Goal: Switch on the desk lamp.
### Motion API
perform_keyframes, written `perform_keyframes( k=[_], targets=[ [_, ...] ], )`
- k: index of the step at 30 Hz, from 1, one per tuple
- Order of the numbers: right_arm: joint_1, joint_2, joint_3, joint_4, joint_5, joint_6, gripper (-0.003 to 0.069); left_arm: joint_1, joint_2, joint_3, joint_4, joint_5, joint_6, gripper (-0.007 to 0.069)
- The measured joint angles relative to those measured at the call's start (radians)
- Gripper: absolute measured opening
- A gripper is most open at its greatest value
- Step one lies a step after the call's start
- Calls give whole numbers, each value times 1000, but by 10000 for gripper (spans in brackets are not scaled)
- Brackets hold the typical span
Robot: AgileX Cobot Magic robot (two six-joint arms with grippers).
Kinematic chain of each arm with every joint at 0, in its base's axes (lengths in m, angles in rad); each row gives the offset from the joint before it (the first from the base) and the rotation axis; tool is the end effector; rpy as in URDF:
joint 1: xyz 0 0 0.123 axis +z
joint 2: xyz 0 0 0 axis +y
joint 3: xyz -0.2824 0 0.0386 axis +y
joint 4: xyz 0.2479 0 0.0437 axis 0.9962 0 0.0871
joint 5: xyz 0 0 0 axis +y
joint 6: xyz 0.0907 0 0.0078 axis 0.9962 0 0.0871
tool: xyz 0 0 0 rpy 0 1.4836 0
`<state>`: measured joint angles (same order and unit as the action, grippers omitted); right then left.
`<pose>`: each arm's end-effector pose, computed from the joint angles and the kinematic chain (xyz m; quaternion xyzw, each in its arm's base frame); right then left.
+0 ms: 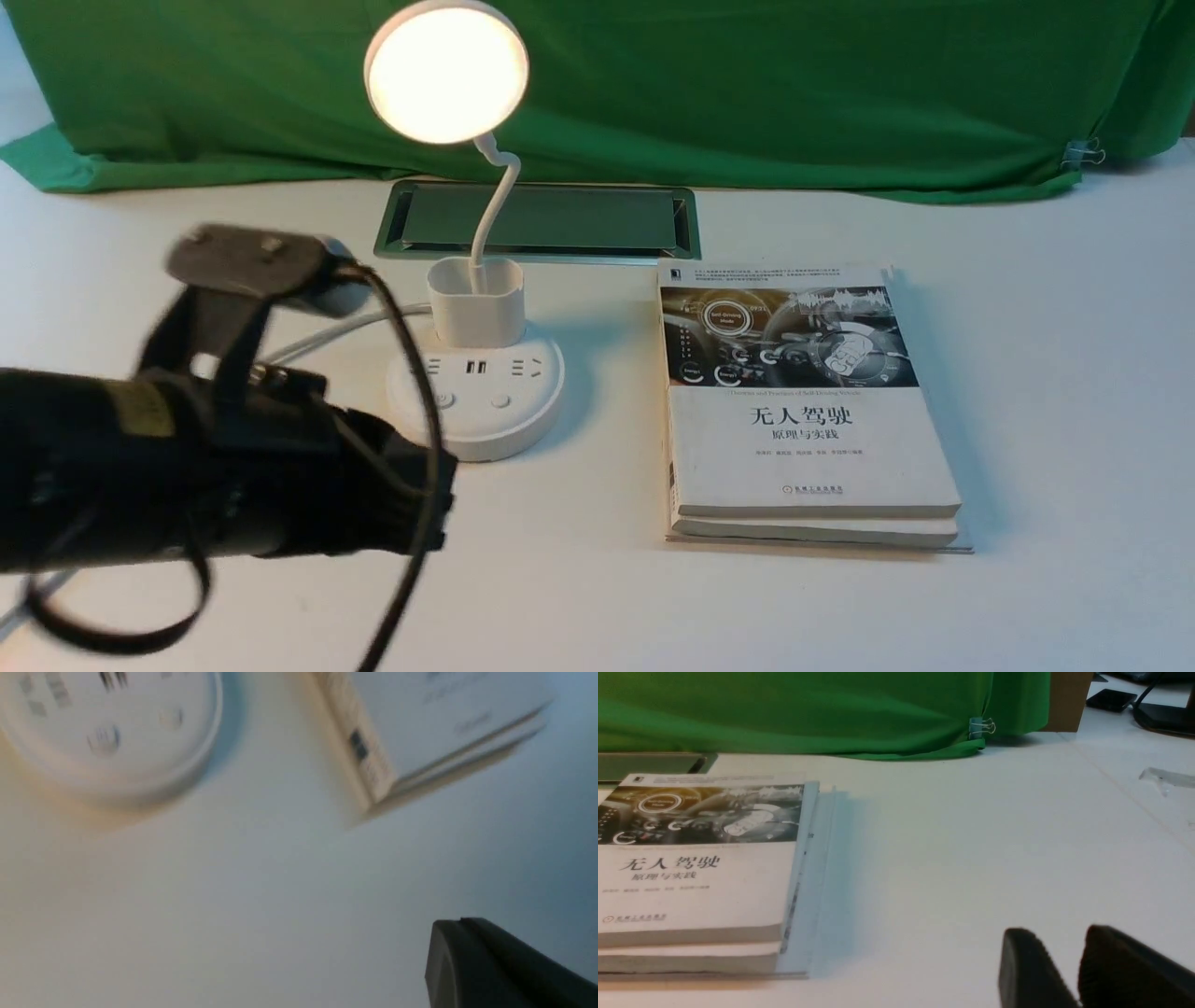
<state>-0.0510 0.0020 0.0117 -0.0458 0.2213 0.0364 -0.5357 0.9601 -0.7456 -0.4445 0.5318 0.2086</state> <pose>0.0561 -0.0038 0.1890 0.0195 0.7571 -0.0232 0.6526 0.1564 -0.1160 0.3150 0.2054 0.8600 -0.2515 0.3937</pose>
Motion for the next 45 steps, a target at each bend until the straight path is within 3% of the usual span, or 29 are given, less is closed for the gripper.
perform_keyframes(
  k=[8, 17, 25, 28, 31, 38, 42, 45],
  targets=[
    [0, 0, 0, 0, -1, 0, 239, 0, -453, 199, 23, -335, 180, 0],
    [0, 0, 0, 0, -2, 0, 239, 0, -578, 410, 24, -354, 175, 0],
    [0, 0, 0, 0, -1, 0, 239, 0, -593, 449, 46, -310, 165, 0],
    [0, 0, 0, 0, -1, 0, 239, 4, -665, 492, 123, -367, 165, 0],
    [0, 0, 0, 0, -1, 0, 239, 54, -775, 555, 205, -515, 164, 0],
    [0, 0, 0, 0, -3, 0, 238, 317, -956, 741, 307, -779, 56, 0],
    [0, -2, 0, 0, 0, 0, 238, 410, -960, 749, 332, -676, -12, 0],
    [0, -2, 0, 0, 0, 0, 238, 450, -963, 750, 337, -472, -96, 0]
  ],
)
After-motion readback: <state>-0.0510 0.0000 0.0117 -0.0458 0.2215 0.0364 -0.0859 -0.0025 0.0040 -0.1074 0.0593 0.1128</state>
